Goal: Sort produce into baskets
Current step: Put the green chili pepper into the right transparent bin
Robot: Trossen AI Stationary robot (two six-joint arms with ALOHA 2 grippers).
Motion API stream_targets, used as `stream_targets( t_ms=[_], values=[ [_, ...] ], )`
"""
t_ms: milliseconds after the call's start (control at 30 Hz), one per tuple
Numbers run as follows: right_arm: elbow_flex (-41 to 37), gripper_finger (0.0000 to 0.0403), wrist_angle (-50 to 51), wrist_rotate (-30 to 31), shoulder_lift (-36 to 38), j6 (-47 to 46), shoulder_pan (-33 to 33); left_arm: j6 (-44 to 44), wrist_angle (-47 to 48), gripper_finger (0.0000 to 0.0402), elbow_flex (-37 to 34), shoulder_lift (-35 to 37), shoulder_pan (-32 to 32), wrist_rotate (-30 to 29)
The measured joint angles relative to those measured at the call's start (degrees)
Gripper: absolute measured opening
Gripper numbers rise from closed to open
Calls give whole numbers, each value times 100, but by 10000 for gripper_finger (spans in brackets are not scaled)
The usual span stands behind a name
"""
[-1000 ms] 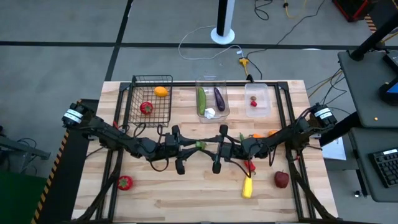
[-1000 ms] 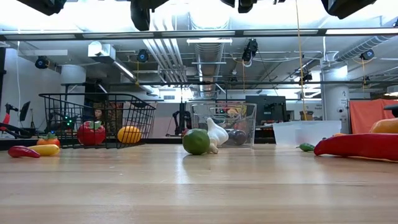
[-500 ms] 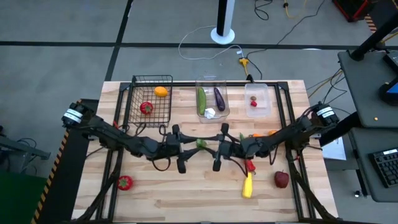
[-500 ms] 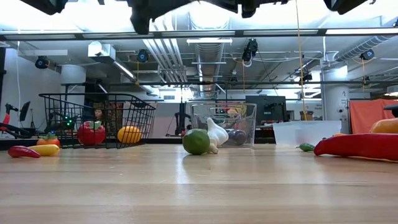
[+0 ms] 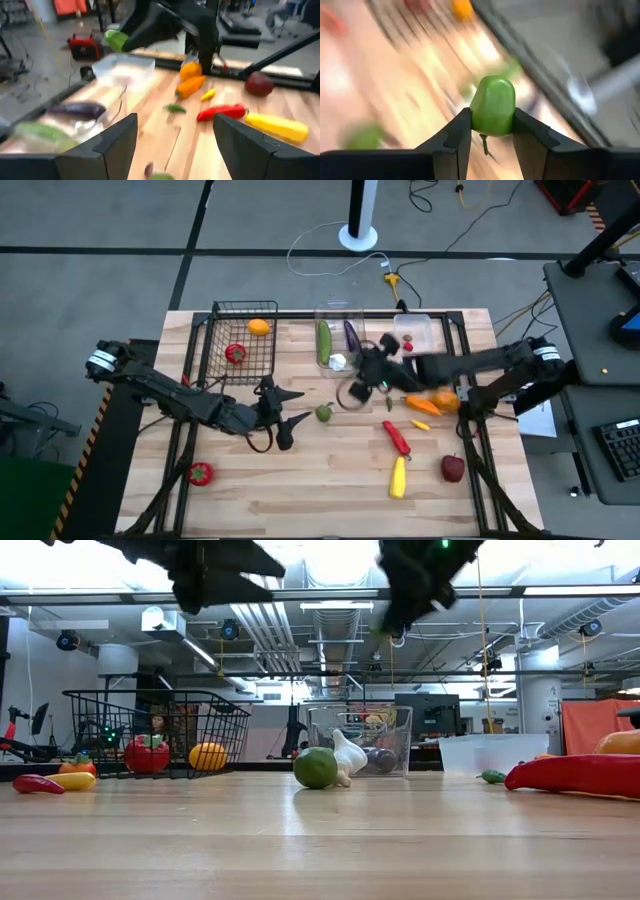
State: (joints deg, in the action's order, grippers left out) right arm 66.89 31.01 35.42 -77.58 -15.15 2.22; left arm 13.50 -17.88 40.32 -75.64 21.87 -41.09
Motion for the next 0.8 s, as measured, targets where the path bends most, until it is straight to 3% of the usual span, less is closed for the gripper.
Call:
stream_targets(
  t_ms=[133,267,567,800],
  values=[
    [525,125,2018,-735,-64,-483,-889,415,424,237,0,-7,0,-1],
    [572,127,2823,-1415,-85,-356,-1842,633,605,237,0,-48,0,-23],
    [122,120,3125,-2407,-83,79,-3802,668,613,237,0,-52,4,-41],
    [-403,124,2813,-2420,-83,-57,-4476,565,616,237,0,-50,-2,-41]
  ],
)
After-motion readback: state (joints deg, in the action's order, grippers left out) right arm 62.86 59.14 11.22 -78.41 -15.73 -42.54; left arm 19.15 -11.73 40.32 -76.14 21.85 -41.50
